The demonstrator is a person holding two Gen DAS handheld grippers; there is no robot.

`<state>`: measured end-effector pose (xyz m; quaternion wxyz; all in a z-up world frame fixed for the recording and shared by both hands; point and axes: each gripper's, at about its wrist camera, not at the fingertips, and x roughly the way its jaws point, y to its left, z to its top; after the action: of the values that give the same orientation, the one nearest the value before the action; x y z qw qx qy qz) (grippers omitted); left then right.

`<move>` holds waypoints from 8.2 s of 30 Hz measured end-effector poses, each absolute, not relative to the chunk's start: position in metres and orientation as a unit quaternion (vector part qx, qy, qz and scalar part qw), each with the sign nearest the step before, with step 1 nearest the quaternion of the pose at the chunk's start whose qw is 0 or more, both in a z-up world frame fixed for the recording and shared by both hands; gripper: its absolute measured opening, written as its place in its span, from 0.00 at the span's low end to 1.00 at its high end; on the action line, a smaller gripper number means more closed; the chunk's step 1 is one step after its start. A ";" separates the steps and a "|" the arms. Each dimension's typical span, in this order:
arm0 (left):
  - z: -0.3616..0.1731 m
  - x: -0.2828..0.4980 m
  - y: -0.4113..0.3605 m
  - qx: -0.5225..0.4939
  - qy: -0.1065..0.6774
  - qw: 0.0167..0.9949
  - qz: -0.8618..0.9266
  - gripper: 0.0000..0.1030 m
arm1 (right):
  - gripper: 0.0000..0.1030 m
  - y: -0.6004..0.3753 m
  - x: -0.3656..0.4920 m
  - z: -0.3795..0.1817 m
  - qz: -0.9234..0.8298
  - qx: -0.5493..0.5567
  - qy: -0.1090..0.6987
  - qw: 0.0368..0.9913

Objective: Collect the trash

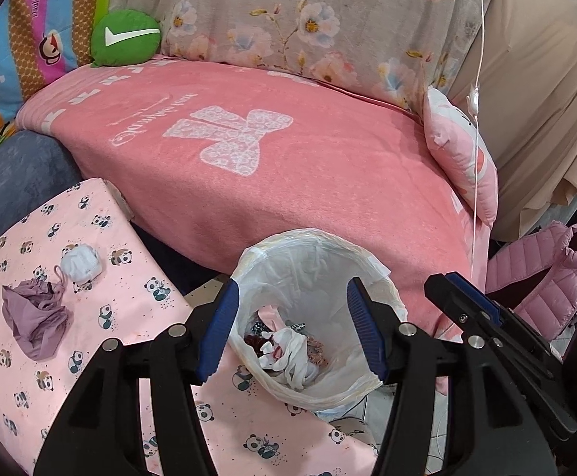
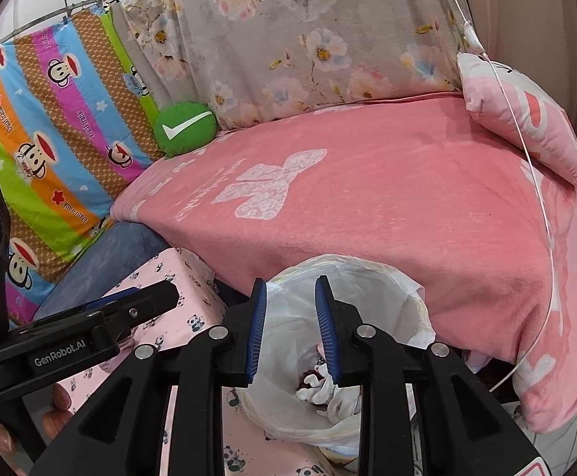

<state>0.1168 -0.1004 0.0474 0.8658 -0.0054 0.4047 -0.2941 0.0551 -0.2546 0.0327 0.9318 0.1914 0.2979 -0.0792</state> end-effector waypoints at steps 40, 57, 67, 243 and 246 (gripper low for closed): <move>0.022 0.137 0.035 -0.089 0.419 0.880 -0.205 0.53 | 0.27 -0.128 0.100 0.025 0.006 0.122 0.342 0.932; -0.018 0.147 0.106 -0.122 0.451 0.874 -0.131 0.57 | 0.27 -0.061 0.122 0.005 0.043 0.091 0.377 0.921; -0.049 0.161 0.149 -0.149 0.475 0.864 -0.074 0.73 | 0.39 -0.025 0.146 -0.013 0.060 0.072 0.395 0.914; 0.021 0.067 -0.067 0.024 0.348 0.919 -0.182 0.85 | 0.44 -0.228 0.024 -0.001 -0.068 0.132 0.353 0.924; 0.018 0.064 -0.065 0.028 0.351 0.919 -0.176 0.87 | 0.47 -0.224 0.022 -0.003 -0.073 0.128 0.355 0.923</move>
<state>0.0636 -0.0648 0.0184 0.9193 0.0278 0.3509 -0.1763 0.0221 -0.2238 -0.0031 0.9230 0.1283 0.3553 -0.0729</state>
